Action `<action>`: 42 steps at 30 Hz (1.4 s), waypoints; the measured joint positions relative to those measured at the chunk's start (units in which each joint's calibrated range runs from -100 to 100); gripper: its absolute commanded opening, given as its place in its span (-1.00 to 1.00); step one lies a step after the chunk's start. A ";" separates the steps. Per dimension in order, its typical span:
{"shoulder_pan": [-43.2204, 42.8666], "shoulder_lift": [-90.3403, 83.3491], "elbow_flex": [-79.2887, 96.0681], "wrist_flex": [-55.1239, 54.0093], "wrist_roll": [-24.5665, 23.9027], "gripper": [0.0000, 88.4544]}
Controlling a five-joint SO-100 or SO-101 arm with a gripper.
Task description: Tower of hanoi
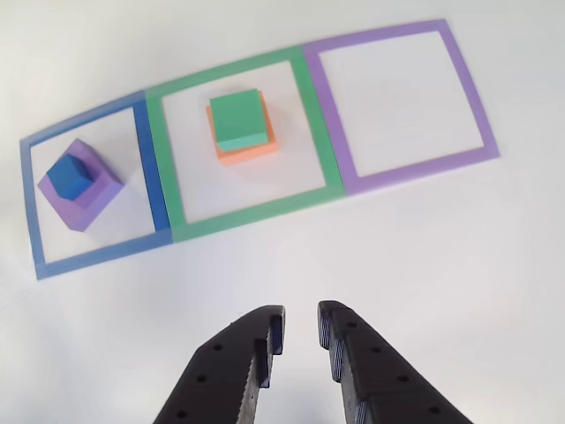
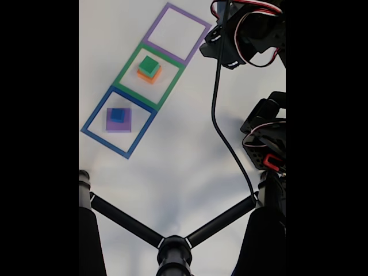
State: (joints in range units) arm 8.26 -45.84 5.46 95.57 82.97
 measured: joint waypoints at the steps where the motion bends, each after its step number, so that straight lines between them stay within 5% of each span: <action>1: 0.58 -0.92 0.00 0.63 0.00 -0.81; 6: 4.18 -4.37 4.22 0.47 4.70 -0.32; 11: 6.71 -7.56 14.37 -7.84 10.57 -0.09; 14: 7.19 -10.83 25.29 -17.73 16.05 -0.06; 30: 5.93 7.22 67.53 -94.50 16.24 -0.04; 42: 2.62 27.71 68.73 -119.51 16.24 -0.04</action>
State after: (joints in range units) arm 10.88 -18.14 74.19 -23.94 99.22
